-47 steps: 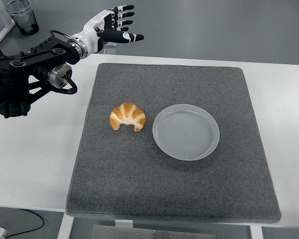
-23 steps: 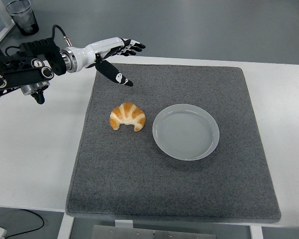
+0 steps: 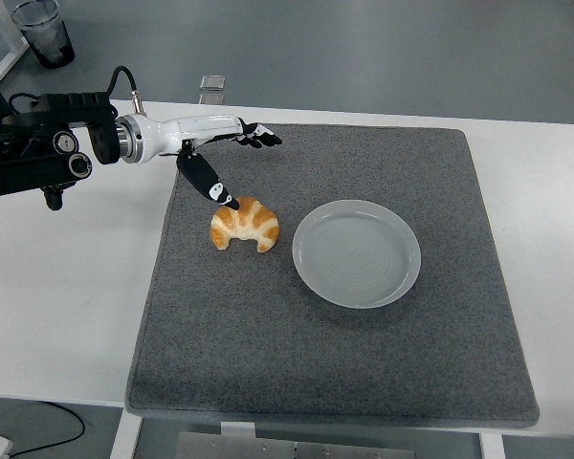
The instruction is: Place the bread on the plate
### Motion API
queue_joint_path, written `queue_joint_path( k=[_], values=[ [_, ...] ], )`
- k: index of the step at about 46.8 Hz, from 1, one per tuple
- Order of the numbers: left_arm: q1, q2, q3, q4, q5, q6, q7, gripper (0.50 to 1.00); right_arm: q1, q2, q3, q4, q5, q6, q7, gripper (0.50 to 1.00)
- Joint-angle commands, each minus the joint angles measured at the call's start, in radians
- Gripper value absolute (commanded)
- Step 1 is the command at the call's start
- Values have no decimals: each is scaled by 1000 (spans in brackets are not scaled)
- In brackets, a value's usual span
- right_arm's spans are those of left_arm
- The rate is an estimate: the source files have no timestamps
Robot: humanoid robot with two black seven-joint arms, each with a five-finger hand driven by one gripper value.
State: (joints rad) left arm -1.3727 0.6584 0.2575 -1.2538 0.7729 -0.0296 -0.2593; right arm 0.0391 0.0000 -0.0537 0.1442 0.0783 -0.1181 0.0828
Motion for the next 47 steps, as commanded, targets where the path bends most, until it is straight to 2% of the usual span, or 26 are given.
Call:
queue_joint_path(
  k=[1, 14, 47],
  values=[
    [1, 1, 6, -10, 0, -3, 0, 994, -1, 0, 0, 0, 0, 0, 0, 952],
    [3, 13, 40, -13, 0, -23, 0, 994, 1, 0, 0, 0, 0, 0, 0, 952],
    [52, -6, 57, 24, 19, -3, 0, 992, -1, 0, 0, 0, 0, 0, 0, 952]
  ],
)
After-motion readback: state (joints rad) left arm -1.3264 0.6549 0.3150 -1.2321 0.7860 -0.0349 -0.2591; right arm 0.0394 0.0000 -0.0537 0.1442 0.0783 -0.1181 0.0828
